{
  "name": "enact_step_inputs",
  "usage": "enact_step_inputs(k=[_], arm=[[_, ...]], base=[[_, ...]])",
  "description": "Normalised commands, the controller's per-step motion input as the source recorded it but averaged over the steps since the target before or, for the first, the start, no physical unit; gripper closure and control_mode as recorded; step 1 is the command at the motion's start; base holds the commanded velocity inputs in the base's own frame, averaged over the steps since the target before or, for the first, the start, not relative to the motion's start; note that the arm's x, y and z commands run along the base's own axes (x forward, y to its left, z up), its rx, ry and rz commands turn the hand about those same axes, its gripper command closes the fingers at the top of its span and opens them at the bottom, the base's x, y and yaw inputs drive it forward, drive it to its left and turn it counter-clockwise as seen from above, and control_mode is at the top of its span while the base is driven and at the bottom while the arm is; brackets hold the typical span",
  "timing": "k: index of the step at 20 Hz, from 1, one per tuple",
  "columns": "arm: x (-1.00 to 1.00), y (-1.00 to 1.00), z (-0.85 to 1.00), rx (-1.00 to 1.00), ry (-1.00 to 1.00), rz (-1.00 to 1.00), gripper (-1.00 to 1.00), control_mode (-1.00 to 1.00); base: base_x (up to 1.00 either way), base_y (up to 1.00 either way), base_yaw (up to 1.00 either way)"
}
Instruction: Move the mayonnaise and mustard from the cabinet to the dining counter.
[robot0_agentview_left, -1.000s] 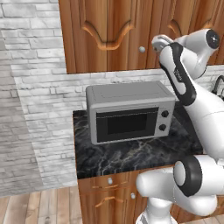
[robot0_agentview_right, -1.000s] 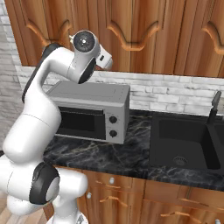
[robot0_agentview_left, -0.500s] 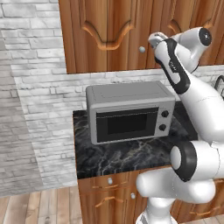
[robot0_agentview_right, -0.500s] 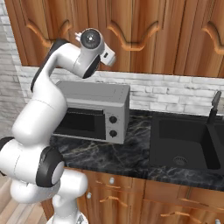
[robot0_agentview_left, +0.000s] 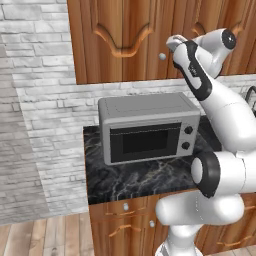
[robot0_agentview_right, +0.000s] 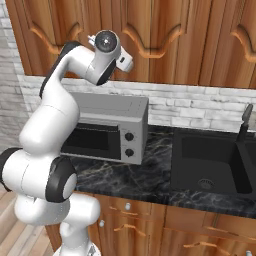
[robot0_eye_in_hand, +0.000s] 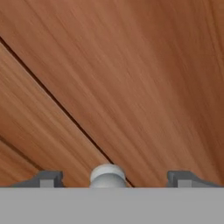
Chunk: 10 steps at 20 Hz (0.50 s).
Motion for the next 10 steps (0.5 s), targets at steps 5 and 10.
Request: enact_step_inputs(k=[5,10], arm=[[0.1,0.0,-0.04,0.0,0.0,0.0,1.0,-1.0],[0.0,0.0,-0.27,0.04,-0.14,0.0,1.0,-1.0]], base=[[0.0,0.0,0.0],[0.0,0.0,0.0]])
